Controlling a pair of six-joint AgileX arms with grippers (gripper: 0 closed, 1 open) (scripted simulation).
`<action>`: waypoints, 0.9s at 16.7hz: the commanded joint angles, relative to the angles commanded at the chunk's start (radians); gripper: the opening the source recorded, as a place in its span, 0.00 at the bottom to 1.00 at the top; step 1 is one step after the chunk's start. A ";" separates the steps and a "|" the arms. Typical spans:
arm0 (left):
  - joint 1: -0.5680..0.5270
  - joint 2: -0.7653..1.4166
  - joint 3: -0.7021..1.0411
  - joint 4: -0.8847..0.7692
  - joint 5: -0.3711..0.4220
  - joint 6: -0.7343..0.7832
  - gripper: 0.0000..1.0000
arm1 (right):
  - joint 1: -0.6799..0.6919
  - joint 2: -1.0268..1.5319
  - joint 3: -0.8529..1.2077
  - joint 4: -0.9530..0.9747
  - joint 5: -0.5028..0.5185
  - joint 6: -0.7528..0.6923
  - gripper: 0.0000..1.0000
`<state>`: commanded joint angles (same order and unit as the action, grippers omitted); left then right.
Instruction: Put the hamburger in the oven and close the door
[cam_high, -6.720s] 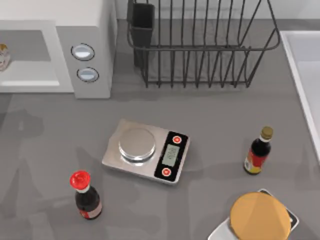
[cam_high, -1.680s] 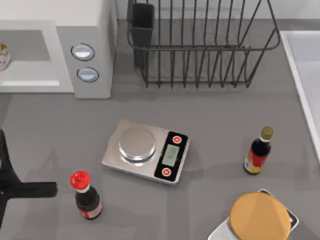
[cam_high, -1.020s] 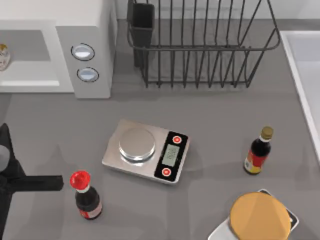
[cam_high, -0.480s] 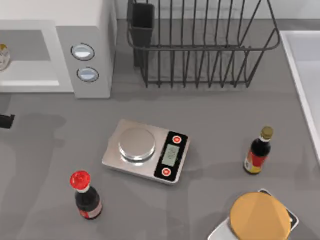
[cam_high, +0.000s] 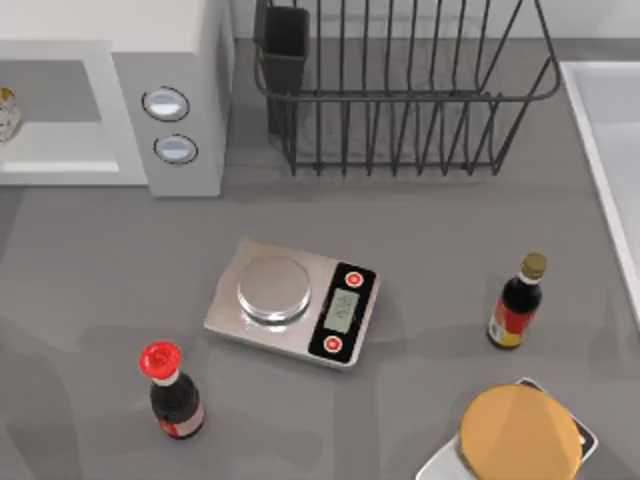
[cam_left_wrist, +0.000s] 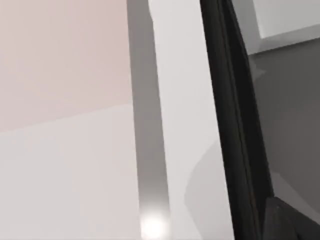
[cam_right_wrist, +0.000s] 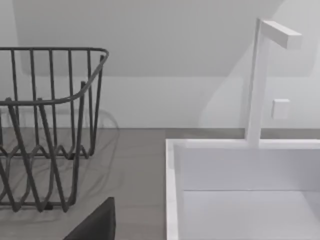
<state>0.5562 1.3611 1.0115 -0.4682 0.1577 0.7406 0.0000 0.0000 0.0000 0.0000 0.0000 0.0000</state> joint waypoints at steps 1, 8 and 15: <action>0.075 0.062 0.055 -0.044 0.068 0.033 0.00 | 0.000 0.000 0.000 0.000 0.000 0.000 1.00; 0.436 0.354 0.337 -0.260 0.439 0.169 0.00 | 0.000 0.000 0.000 0.000 0.000 0.000 1.00; 0.496 0.403 0.387 -0.299 0.515 0.186 0.00 | 0.000 0.000 0.000 0.000 0.000 0.000 1.00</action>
<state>1.0521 1.7642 1.3989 -0.7668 0.6731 0.9265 0.0000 0.0000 0.0000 0.0000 0.0000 0.0000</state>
